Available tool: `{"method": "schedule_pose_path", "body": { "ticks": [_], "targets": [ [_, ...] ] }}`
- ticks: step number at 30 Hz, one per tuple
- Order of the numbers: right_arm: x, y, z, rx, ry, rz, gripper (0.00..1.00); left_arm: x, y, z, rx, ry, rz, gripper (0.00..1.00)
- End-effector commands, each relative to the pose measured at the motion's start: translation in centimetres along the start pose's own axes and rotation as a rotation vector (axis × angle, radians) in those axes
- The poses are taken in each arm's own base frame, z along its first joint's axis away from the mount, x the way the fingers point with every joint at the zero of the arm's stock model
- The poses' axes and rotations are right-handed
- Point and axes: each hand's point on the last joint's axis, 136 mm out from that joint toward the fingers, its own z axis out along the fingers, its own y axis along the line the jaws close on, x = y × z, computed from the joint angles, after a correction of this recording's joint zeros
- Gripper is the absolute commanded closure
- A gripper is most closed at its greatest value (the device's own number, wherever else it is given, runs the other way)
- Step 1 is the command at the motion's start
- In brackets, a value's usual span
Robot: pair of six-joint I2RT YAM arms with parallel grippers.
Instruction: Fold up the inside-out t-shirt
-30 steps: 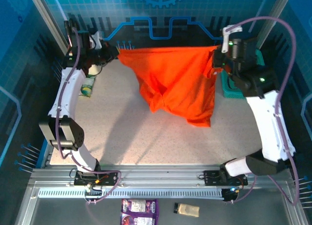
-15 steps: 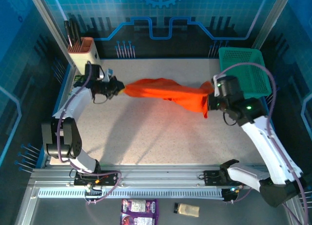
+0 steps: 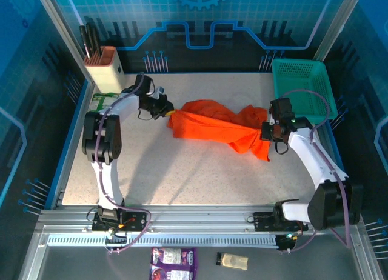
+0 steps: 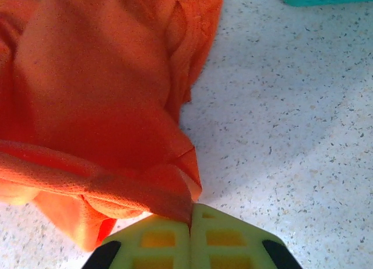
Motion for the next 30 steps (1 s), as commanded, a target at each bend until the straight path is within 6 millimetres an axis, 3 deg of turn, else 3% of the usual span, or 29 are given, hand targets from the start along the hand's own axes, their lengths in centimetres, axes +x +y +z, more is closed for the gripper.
{"method": "schedule_pose_path", "body": {
  "ticks": [1,4,8,12,16,24,30],
  "targets": [
    [-0.8,-0.2,0.7,-0.036,-0.011,0.034,1.0,-0.7,0.0,-0.4,-0.068,-0.022,0.049,0.87],
    [-0.8,0.0,0.6,-0.054,-0.006,0.034,1.0,-0.4,-0.3,-1.5,-0.086,-0.027,0.088,0.77],
    [-0.6,0.1,0.2,-0.065,-0.011,0.034,1.0,2.1,0.2,-2.2,-0.071,-0.009,0.106,0.67],
    [-0.3,0.4,0.2,-0.086,-0.003,0.034,1.0,5.1,2.3,-1.3,-0.089,0.049,0.107,0.64],
    [0.0,0.4,0.3,-0.088,0.006,0.031,1.0,6.4,3.3,0.2,-0.097,0.084,0.125,0.62],
    [-0.1,0.5,-0.2,-0.096,0.007,0.026,1.0,5.8,0.7,3.1,-0.101,0.105,0.282,0.59],
    [-0.2,0.8,-0.7,-0.113,0.004,0.035,1.0,4.9,2.1,4.4,-0.215,0.099,0.327,0.54]
  ]
}}
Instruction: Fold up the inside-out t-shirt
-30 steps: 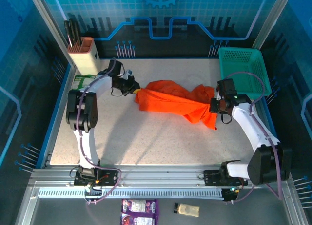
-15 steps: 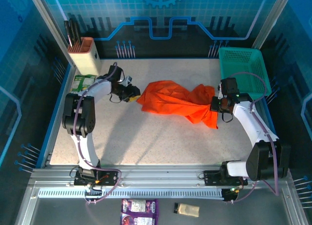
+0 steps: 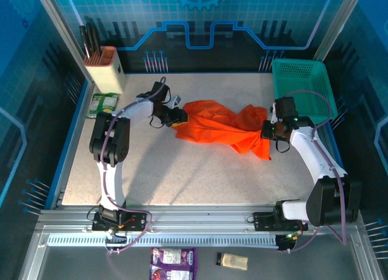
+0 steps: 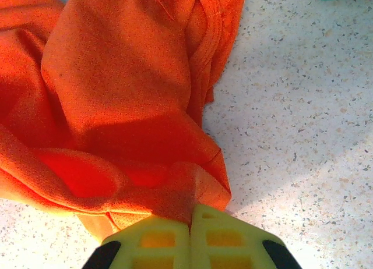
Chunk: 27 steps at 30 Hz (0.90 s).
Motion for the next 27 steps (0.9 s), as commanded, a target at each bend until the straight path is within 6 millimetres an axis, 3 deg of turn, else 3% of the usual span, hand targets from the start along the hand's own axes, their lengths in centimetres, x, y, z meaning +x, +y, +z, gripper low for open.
{"method": "schedule_pose_path", "body": {
  "ticks": [1,8,16,21,27],
  "targets": [
    [0.0,0.1,-0.9,-0.019,-0.01,0.005,1.0,-0.1,1.8,0.6,-0.104,0.016,0.047,0.53],
    [-0.3,0.4,-1.5,-0.032,-0.017,0.006,1.0,0.3,3.0,1.5,-0.163,0.042,0.083,0.5],
    [-0.3,0.9,-1.6,-0.05,-0.016,0.006,1.0,1.4,0.5,2.6,-0.056,0.079,0.141,0.5],
    [-0.4,0.9,-1.7,-0.053,-0.016,0.004,1.0,1.6,-0.3,2.0,-0.07,0.056,0.184,0.56],
    [-0.3,1.0,-1.7,-0.052,-0.017,0.002,1.0,1.5,-0.2,1.2,-0.116,0.017,0.216,0.71]
  ]
}}
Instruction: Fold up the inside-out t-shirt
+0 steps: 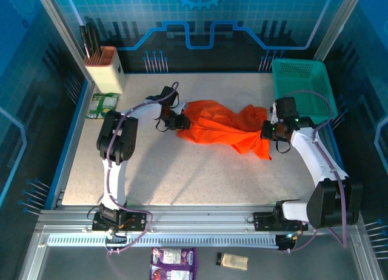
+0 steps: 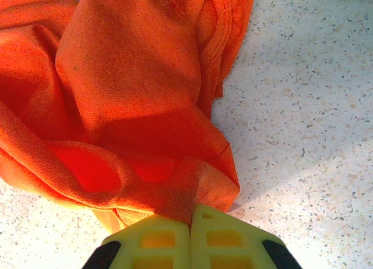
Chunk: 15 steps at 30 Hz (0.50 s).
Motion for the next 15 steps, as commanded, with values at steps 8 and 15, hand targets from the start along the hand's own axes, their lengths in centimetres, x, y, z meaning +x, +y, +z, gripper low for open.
{"method": "schedule_pose_path", "body": {
  "ticks": [8,15],
  "targets": [
    [-0.6,0.7,-1.2,-0.027,-0.021,0.0,1.0,-1.8,0.6,-1.9,-0.11,-0.098,0.052,0.69],
    [-0.8,0.7,-1.3,-0.015,-0.027,-0.007,1.0,-2.5,0.5,-0.8,-0.088,-0.088,0.038,0.75]
  ]
}}
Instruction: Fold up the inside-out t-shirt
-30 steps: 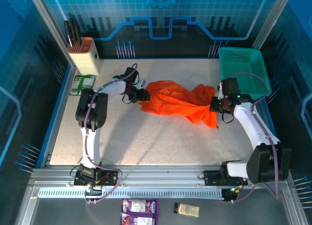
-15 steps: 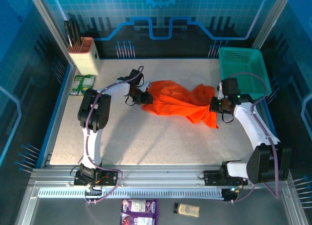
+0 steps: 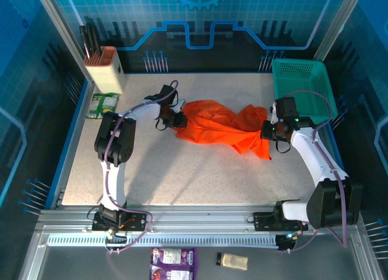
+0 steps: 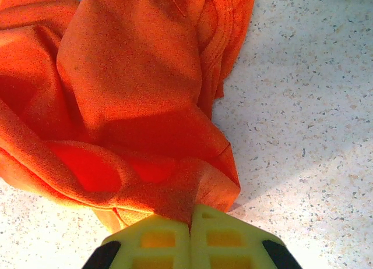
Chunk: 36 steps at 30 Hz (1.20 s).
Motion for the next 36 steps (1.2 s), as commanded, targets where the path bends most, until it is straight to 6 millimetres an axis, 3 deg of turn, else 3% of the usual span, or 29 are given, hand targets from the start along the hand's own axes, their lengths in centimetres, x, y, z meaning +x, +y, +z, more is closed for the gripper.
{"method": "schedule_pose_path", "body": {
  "ticks": [1,13,18,21,25,27,31,34,36],
  "targets": [
    [-0.8,0.7,-1.3,-0.018,-0.026,-0.006,1.0,-0.9,-0.3,0.4,0.0,-0.013,0.019,0.75],
    [-1.1,0.9,-1.6,-0.014,-0.028,-0.017,1.0,0.3,0.0,1.4,0.009,0.036,0.025,0.71],
    [-1.2,1.0,-1.8,-0.013,-0.035,-0.022,1.0,0.5,0.1,1.5,0.004,0.038,0.026,0.83],
    [-1.5,0.8,-2.2,0.006,-0.054,-0.018,1.0,-0.2,-0.2,0.4,-0.003,0.006,0.029,0.94],
    [-3.5,0.6,-4.0,0.028,-0.148,-0.011,1.0,-2.9,-1.7,-4.7,0.013,-0.123,0.015,1.0],
    [-4.9,0.8,-5.2,0.028,-0.198,-0.015,1.0,-4.8,-2.5,-8.9,0.049,-0.222,-0.019,1.0],
    [-8.3,2.2,-8.6,-0.013,-0.319,-0.024,1.0,-8.2,-3.6,-20.2,0.167,-0.476,-0.115,1.0],
    [-11.9,2.7,-13.6,-0.014,-0.488,-0.042,1.0,-9.1,-3.9,-26.6,0.3,-0.612,-0.16,1.0],
    [-14.9,2.5,-19.4,0.026,-0.644,-0.053,1.0,-9.1,-3.9,-28.3,0.356,-0.634,-0.175,1.0]
  ]
}}
